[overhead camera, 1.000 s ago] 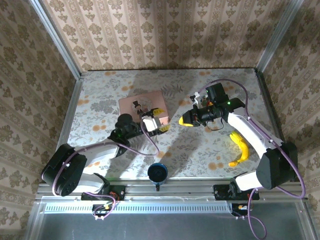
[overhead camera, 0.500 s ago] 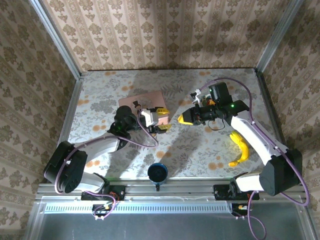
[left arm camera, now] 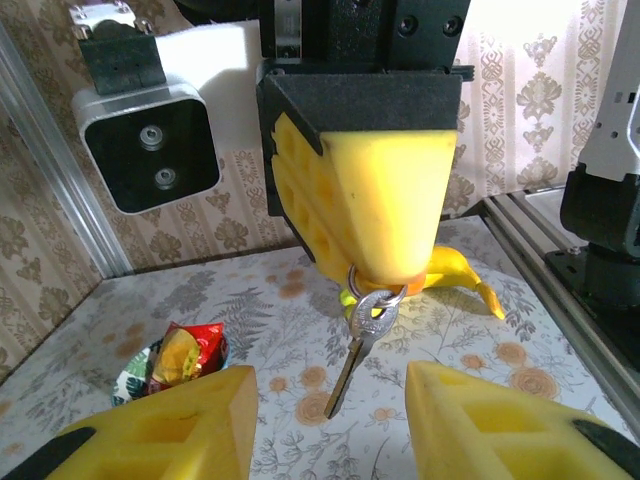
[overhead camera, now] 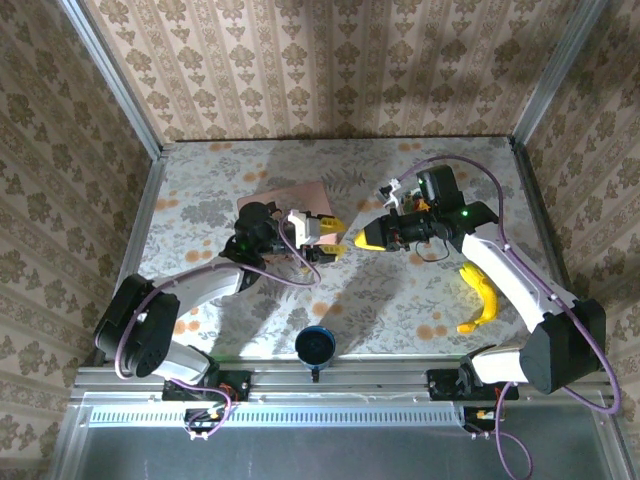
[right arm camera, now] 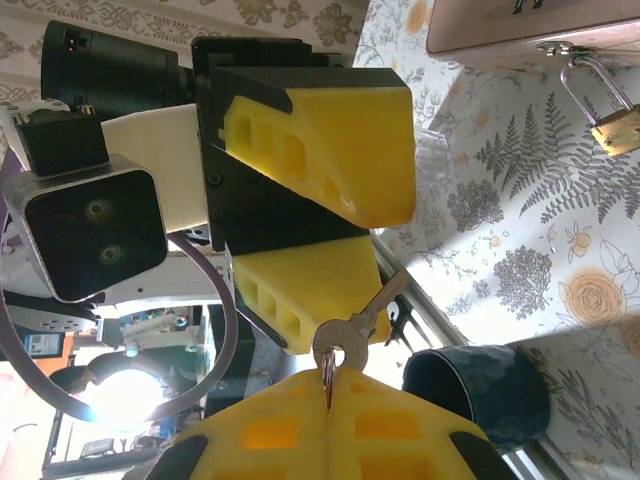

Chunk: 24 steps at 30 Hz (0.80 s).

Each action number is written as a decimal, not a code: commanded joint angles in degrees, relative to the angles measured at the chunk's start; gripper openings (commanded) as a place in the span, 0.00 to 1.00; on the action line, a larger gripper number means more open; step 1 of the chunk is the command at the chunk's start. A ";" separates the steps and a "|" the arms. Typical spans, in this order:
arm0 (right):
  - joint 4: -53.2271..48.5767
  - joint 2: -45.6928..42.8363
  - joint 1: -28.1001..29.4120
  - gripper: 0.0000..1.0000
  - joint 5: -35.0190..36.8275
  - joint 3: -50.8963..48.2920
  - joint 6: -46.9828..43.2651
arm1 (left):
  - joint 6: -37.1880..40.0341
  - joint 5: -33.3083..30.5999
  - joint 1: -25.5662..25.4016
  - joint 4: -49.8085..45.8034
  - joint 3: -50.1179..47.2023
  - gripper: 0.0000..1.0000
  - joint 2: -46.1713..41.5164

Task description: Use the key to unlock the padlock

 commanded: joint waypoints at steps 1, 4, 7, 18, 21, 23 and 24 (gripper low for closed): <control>0.44 -1.01 0.58 0.00 -1.63 -0.49 0.84 | 0.09 2.94 -0.40 -2.51 1.87 0.44 0.87; 0.41 -0.92 0.83 0.00 -1.70 -0.27 0.89 | 0.88 2.95 -0.51 -3.78 2.10 0.44 1.12; 0.41 -0.90 1.09 0.00 -1.57 -0.29 1.14 | 1.08 2.95 -0.49 -3.97 2.14 0.43 1.18; 0.41 -0.67 1.89 0.00 -1.12 -0.30 1.09 | 1.17 3.04 -0.68 -4.37 2.95 0.32 2.00; 0.40 -0.66 1.98 0.00 -0.87 -0.37 0.96 | 1.25 2.95 -0.68 -4.31 2.98 0.26 1.97; 0.41 -0.57 2.00 0.00 -0.78 -0.47 0.72 | 1.30 2.86 -0.66 -4.40 2.98 0.23 1.80; 0.40 -0.48 1.98 0.00 -0.67 -0.41 0.71 | 1.33 2.81 -0.68 -4.53 2.98 0.21 1.81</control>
